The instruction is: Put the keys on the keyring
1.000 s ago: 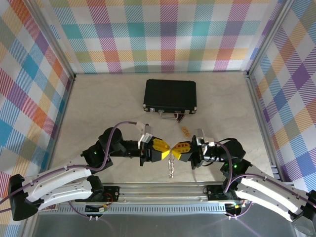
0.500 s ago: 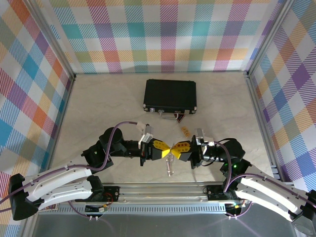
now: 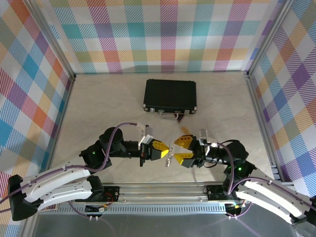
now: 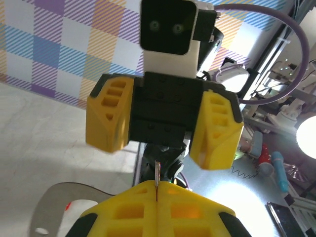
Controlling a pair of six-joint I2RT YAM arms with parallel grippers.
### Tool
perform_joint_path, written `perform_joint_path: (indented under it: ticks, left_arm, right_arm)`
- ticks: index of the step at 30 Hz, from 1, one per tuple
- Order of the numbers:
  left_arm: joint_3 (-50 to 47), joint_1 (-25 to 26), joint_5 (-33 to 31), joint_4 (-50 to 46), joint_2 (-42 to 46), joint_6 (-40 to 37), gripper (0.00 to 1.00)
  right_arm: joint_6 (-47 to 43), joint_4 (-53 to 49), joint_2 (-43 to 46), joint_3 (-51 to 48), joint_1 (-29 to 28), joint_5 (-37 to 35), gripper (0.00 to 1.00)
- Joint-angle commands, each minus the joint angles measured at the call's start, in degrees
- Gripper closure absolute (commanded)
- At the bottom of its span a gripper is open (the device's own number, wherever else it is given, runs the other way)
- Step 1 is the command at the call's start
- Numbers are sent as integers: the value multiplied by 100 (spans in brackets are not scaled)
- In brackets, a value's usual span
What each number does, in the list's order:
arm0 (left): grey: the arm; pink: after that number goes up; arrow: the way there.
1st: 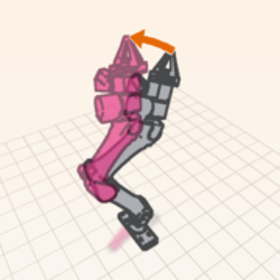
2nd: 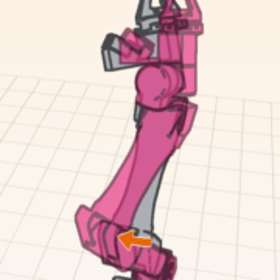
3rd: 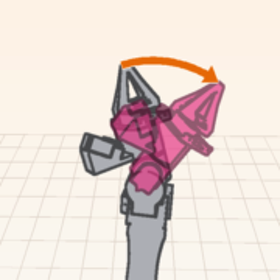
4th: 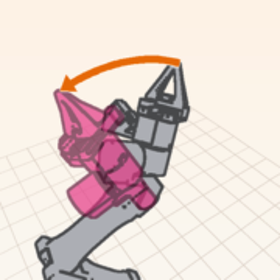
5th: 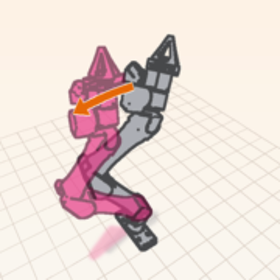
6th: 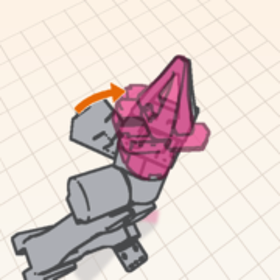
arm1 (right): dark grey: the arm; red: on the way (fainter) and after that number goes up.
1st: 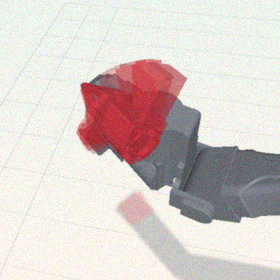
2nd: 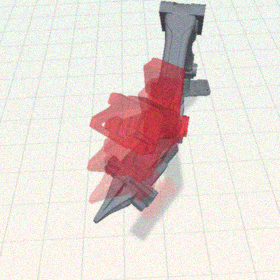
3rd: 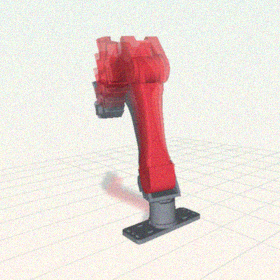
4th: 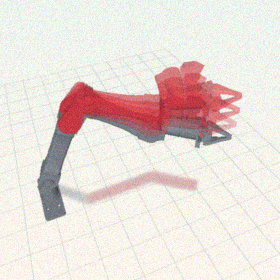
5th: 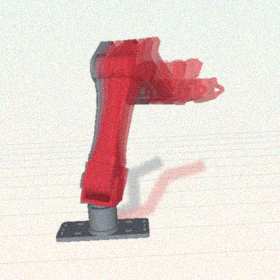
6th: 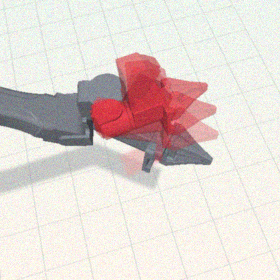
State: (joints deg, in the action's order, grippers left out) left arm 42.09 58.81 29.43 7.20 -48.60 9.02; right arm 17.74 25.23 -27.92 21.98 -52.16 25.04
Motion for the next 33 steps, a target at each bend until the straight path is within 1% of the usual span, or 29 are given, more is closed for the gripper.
perform_joint_path:
  ticks: [1, 5, 8, 11, 15, 17, 20, 23, 29, 33]
  left_arm:
    - [332, 46, -195, -350, 157, -469, 100]
    - [372, 56, -218, -489, 131, -585, 100]
    - [374, 52, -234, -548, 170, -652, 100]
    - [344, 51, -332, -679, 273, -749, 100]
    - [280, 52, -605, -1021, 410, -1013, 100]
    - [201, 54, -912, -1158, 464, -1159, 100]
    - [77, 51, -1274, -1325, 453, -1453, 100]
    - [-172, 55, -1352, -1047, 447, -1654, 100]
    - [-536, 52, -1120, -642, 500, -1979, 100]
    - [-785, 52, -908, -355, 444, -2225, 100]
  right_arm:
    - [-287, -897, 437, 236, -23, -454, 37]
    - [-271, -1985, 643, 585, -19, -805, 29]
    - [-155, -2615, 596, 787, -17, -1090, 21]
    - [18, -3138, 481, 934, -22, -1414, 17]
    - [219, -3923, 212, 1279, -14, -1801, 10]
    - [366, -4345, 88, 1416, -18, -2167, 8]
    - [658, -4926, -146, 1632, -14, -2644, 7]
    - [1143, -5518, -409, 1847, 12, -3069, 7]
    - [2097, -6532, -926, 1899, 226, -3508, 11]
    - [2577, -6970, -1011, 1718, 447, -3407, 12]
